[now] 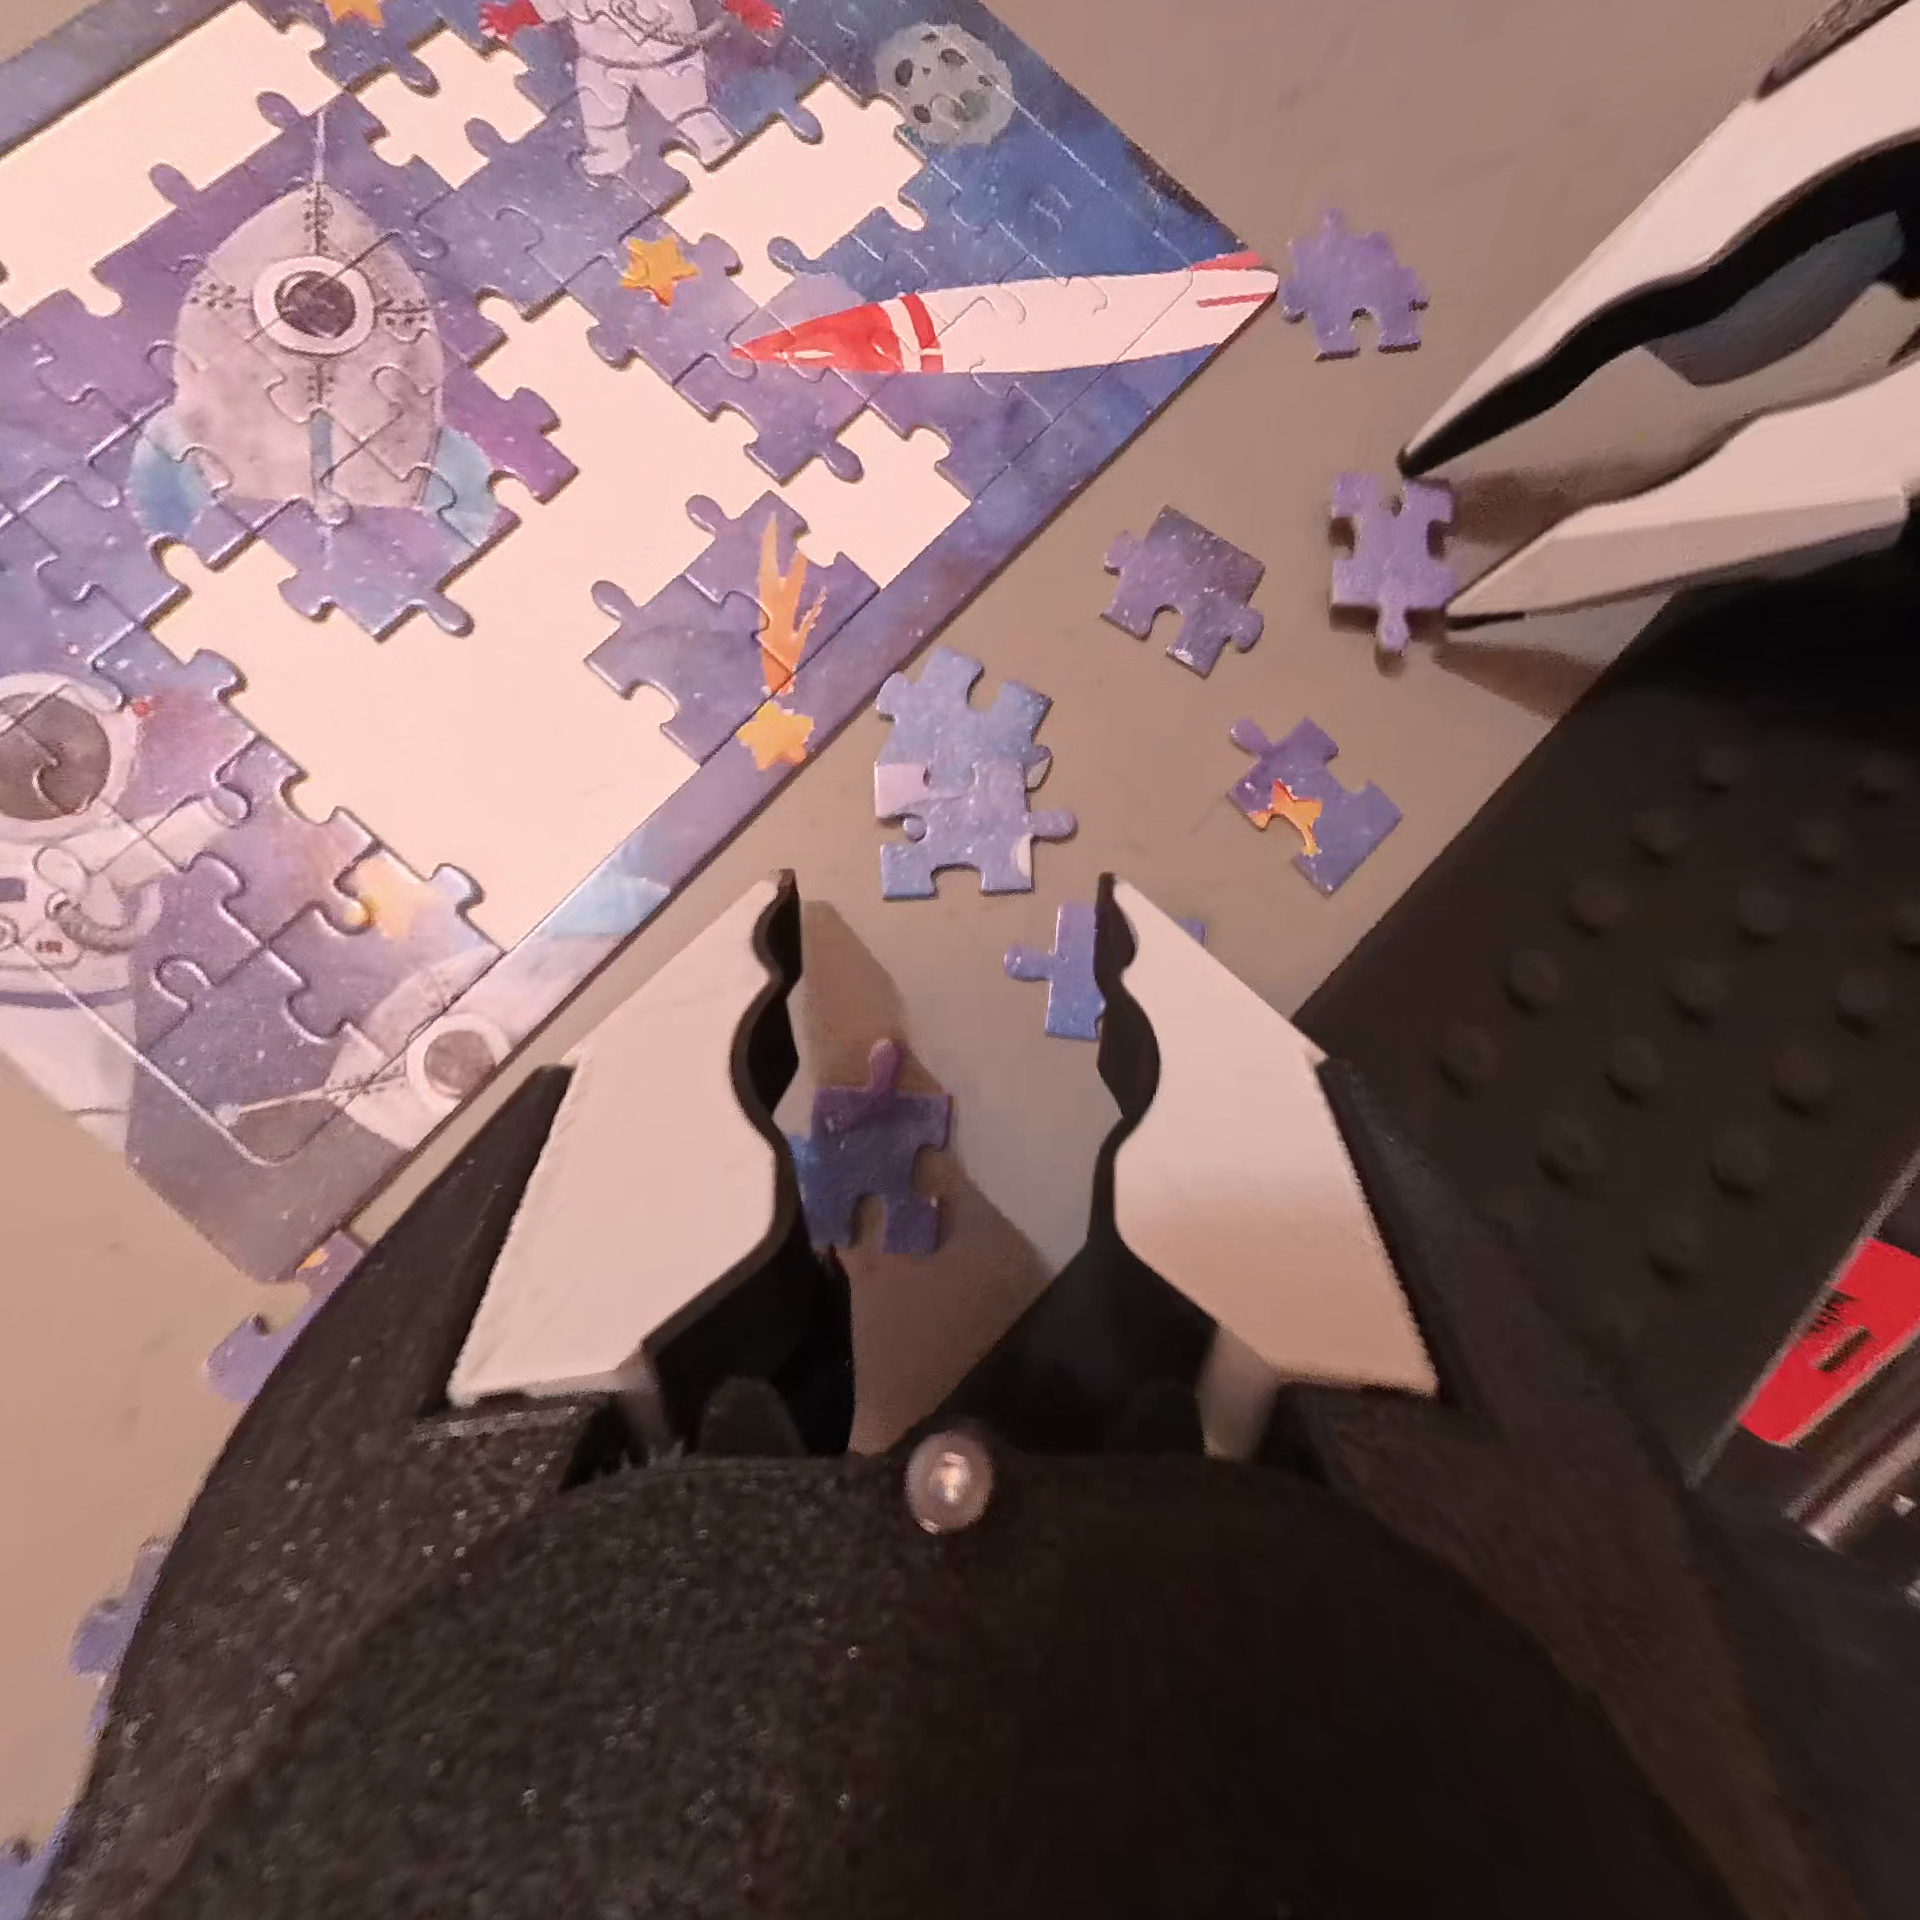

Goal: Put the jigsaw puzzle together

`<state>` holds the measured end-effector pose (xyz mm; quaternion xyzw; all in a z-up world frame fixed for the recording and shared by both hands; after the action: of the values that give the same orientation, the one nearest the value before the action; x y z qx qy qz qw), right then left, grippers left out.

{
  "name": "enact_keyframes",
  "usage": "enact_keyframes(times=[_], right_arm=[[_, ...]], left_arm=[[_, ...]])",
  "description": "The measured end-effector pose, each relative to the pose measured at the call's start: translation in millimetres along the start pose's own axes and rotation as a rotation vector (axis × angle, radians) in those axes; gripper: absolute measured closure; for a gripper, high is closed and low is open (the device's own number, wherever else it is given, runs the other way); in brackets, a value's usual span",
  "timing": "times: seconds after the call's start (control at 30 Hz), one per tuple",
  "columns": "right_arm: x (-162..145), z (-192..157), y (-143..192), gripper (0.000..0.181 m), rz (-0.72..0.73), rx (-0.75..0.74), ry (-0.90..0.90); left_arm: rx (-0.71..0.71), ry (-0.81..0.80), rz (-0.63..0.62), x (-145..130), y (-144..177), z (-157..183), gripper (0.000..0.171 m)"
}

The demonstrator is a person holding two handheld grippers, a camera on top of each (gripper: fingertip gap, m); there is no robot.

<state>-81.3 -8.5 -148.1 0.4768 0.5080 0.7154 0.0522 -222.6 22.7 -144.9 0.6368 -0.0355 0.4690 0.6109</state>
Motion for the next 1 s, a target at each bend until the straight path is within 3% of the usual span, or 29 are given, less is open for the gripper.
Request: enact_keyframes(times=[0.2, 0.47, 0.7, 0.83, 1.0], right_arm=[[3.5, -4.1, -2.6, 0.149, 0.041, 0.035, 0.018], [27.7, 10.5, 24.8, 0.149, 0.243, 0.054, -0.047], [23.9, 11.0, 17.3, 0.15, 0.213, 0.077, -0.044], [21.9, 7.7, 4.1, 0.151, 0.143, 0.024, 0.055], [38.0, -7.2, -7.4, 0.151, 0.158, 0.029, 0.115]], left_arm=[[0.082, -0.035, -0.034, -0.1, -6.6, -5.7, 0.123], [0.077, -0.064, -0.079, -0.3, -12.3, 0.3, 0.141], [0.167, -0.018, -0.105, -7.1, 10.1, -20.8, 0.141], [0.17, 0.027, -0.112, -15.2, 19.5, -28.6, 0.141], [0.177, 0.034, -0.08, -14.1, 26.6, -29.4, 0.141]])
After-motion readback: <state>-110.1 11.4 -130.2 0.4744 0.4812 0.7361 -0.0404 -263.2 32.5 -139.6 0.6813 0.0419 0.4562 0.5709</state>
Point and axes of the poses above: each gripper's, where its closed fingertips meet, y back along the fingers, x out of its top, z = x × y across the jaws, the point moved 2 cm from there along y, back along the fingers, and after that the axes turned 6 degrees about -x, right-handed, at the moved point
